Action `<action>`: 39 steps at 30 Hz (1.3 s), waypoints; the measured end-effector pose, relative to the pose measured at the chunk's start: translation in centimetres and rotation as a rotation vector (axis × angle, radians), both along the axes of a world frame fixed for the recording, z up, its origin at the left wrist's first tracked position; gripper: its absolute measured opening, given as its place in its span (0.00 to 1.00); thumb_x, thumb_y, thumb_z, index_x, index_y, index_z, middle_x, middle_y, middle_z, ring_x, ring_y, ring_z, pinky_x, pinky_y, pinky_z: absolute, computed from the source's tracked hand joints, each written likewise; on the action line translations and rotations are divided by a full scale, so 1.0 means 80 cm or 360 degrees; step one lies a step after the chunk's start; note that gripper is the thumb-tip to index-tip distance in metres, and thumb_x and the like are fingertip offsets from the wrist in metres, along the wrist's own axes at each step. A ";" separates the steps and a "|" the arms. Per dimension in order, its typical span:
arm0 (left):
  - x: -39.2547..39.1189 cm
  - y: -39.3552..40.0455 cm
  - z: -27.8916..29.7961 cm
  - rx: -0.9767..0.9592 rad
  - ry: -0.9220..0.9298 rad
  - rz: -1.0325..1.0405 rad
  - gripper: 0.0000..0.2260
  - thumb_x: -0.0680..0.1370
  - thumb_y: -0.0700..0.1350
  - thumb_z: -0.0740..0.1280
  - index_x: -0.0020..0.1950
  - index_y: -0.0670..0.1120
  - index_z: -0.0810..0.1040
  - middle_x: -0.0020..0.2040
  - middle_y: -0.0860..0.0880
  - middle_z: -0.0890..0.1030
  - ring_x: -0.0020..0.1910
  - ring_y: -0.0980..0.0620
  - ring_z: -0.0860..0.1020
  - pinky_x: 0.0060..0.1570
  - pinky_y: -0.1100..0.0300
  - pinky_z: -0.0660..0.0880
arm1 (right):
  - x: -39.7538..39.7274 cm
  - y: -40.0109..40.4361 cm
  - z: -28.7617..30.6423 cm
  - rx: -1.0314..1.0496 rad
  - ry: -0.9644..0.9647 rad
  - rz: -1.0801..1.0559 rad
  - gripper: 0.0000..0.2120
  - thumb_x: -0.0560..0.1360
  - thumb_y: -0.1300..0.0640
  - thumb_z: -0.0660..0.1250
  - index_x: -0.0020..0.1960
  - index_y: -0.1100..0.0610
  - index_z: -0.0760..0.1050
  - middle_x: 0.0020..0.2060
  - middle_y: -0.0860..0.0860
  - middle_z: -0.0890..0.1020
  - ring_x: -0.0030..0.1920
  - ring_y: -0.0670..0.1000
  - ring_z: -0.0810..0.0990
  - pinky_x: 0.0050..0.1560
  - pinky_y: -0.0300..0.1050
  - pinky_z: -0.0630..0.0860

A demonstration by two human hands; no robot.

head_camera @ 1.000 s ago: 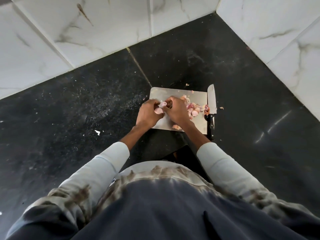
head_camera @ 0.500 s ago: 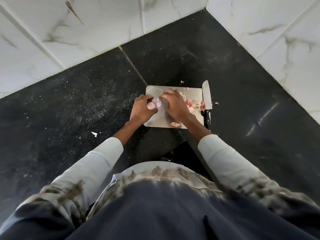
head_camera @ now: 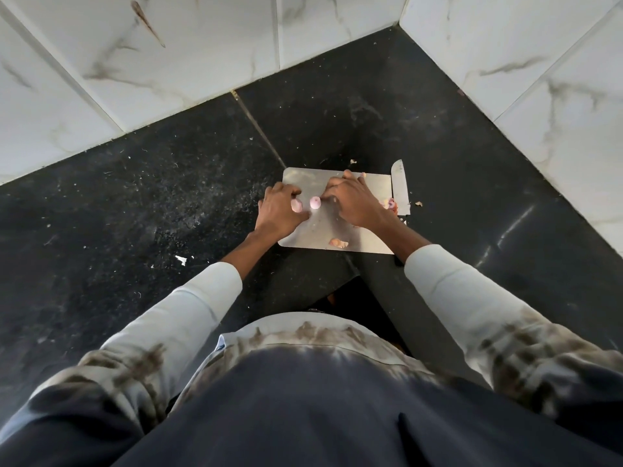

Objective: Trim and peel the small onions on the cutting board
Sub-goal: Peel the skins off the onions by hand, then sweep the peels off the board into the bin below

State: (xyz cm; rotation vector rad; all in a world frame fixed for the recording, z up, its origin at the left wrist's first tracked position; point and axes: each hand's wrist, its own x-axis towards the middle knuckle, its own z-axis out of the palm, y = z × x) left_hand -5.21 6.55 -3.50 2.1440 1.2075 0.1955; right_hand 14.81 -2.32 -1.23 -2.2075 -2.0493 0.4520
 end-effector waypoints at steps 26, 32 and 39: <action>0.053 -0.047 0.021 0.0525 0.0087 -0.0423 0.17 0.81 0.46 0.67 0.70 0.49 0.79 0.70 0.48 0.75 0.73 0.45 0.68 0.75 0.43 0.62 | 0.002 -0.103 -0.016 0.0447 0.0452 -0.0668 0.04 0.80 0.59 0.73 0.54 0.54 0.81 0.53 0.49 0.83 0.52 0.47 0.81 0.60 0.44 0.74; 0.085 -0.061 0.025 0.0388 -0.0045 -0.0597 0.20 0.81 0.46 0.71 0.73 0.47 0.75 0.71 0.46 0.73 0.72 0.45 0.70 0.75 0.45 0.69 | 0.046 -0.132 -0.013 0.0650 0.0468 -0.1517 0.07 0.81 0.51 0.73 0.57 0.49 0.78 0.58 0.47 0.80 0.55 0.48 0.80 0.58 0.48 0.82; 0.124 -0.073 0.009 0.0387 0.0078 -0.0642 0.22 0.83 0.52 0.69 0.75 0.46 0.73 0.75 0.45 0.71 0.75 0.43 0.70 0.74 0.44 0.72 | 0.066 -0.163 -0.023 0.0209 0.0815 -0.1621 0.22 0.73 0.52 0.82 0.58 0.50 0.73 0.55 0.48 0.79 0.52 0.48 0.80 0.51 0.42 0.79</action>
